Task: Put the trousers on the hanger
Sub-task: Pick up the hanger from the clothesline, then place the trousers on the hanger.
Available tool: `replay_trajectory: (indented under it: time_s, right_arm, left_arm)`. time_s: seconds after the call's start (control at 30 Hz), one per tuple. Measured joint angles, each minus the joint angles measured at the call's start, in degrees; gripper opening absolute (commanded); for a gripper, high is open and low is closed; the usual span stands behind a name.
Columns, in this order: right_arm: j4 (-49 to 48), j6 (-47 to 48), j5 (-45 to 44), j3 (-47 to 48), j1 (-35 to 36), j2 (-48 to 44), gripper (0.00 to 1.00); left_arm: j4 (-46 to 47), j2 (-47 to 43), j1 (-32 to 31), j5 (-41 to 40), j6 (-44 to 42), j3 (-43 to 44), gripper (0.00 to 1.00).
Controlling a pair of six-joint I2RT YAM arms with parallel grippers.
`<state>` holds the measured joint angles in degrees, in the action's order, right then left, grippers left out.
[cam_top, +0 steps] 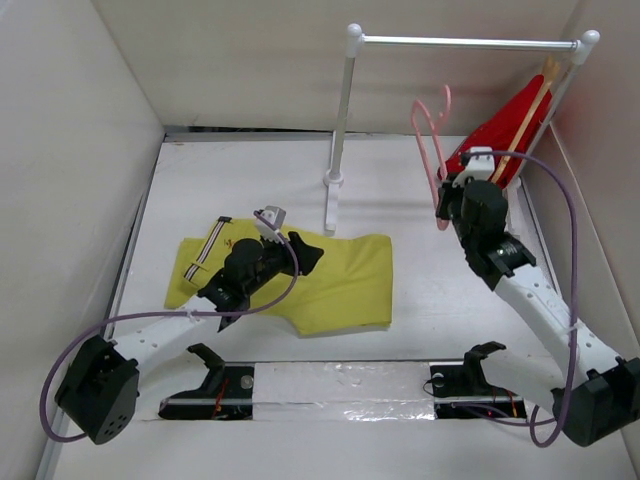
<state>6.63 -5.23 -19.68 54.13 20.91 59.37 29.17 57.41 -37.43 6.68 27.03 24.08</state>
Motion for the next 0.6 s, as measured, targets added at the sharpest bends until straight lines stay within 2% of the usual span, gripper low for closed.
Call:
replay_trajectory:
  time_s: [0.13,0.3,0.43,0.6]
  right_arm:
    - [-0.44,-2.86,-1.07,-10.6,3.82,-4.15,0.0]
    - [-0.37,-6.4,-2.03,-21.46,6.62,-5.57,0.0]
    - [-0.42,-8.15,-3.17,-24.09,9.22,-7.45,0.0]
    - [-1.84,-9.6,-3.98,-26.71,11.93,-9.64,0.0]
  left_arm:
    - [-0.42,3.69,-3.56,-0.85,0.61,5.22,0.6]
    - [-3.87,13.31,-14.45,-8.44,0.15,21.4,0.6]
    - [-5.33,22.03,-19.87,-14.82,-0.7,33.88,0.6]
    - [-9.33,35.3,-20.98,-20.5,-2.05,47.91,0.6]
